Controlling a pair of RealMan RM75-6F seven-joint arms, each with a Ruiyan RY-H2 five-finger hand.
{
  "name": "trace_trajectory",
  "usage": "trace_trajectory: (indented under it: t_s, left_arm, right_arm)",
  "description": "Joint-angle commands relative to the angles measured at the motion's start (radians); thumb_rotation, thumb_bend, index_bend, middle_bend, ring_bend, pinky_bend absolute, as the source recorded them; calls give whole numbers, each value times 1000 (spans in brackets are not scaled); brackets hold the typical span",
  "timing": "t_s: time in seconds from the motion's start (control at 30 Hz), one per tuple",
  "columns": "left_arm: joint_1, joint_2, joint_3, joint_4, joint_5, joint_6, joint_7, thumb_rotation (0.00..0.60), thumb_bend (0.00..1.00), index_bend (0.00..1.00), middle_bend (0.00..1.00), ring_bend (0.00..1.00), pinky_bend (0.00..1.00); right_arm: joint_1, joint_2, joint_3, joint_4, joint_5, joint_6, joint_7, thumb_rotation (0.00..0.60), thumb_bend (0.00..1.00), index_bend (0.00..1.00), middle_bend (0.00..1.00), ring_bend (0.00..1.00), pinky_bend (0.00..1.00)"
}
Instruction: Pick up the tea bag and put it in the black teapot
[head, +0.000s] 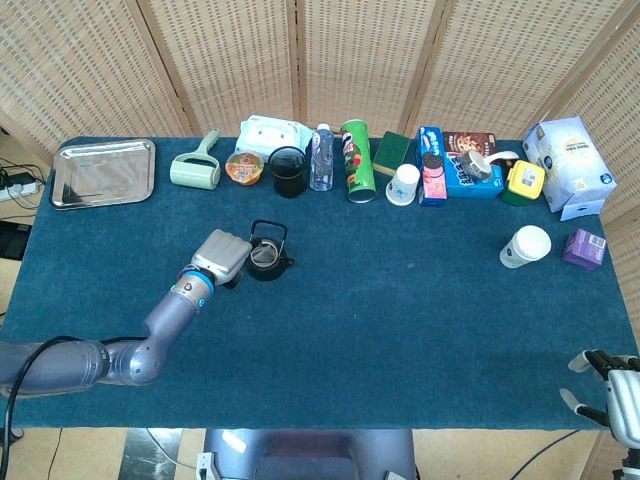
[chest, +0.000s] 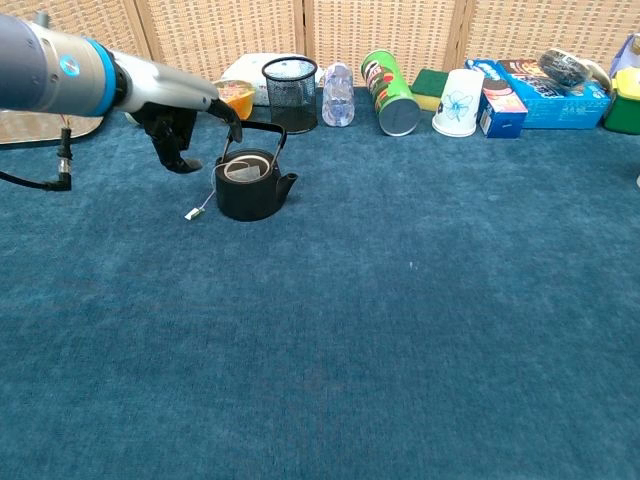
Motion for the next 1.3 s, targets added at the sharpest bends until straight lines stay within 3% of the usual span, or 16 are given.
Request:
trace_trajectory:
  t_s: [0.03, 0.37, 0.73, 0.93, 1.1, 1.3]
  left_arm:
    - [26, 44, -3, -47, 43, 35, -23, 600, 493, 159, 1000, 1000, 1000]
    - [166, 149, 5, -169, 223, 168, -134, 600, 491, 159, 1000, 1000, 1000]
    - [440, 197, 41, -238, 562, 430, -316, 600, 488, 164, 1000, 1000, 969]
    - [592, 198, 79, -242, 707, 575, -383, 600, 485, 180, 1000, 990, 886]
    - [732, 183, 118, -210, 812, 708, -427, 600, 474, 195, 966, 865, 832]
    - [865, 169, 134, -167, 883, 813, -483, 600, 464, 198, 734, 669, 706]
  right_arm:
    - [2, 0, 1, 0, -2, -1, -2, 600, 210, 492, 508, 560, 369]
    - [23, 3, 8, -8, -7, -20, -13, 600, 211, 492, 508, 558, 370]
    - [52, -3, 21, -15, -2, -50, -35, 600, 212, 488, 508, 548, 369]
    - [67, -4, 26, -23, 4, -68, -48, 600, 211, 478, 501, 512, 366]
    - [77, -6, 28, -29, 5, -78, -60, 600, 211, 470, 489, 484, 361]
    - [86, -4, 29, -37, 6, -87, -68, 600, 210, 458, 480, 474, 355]
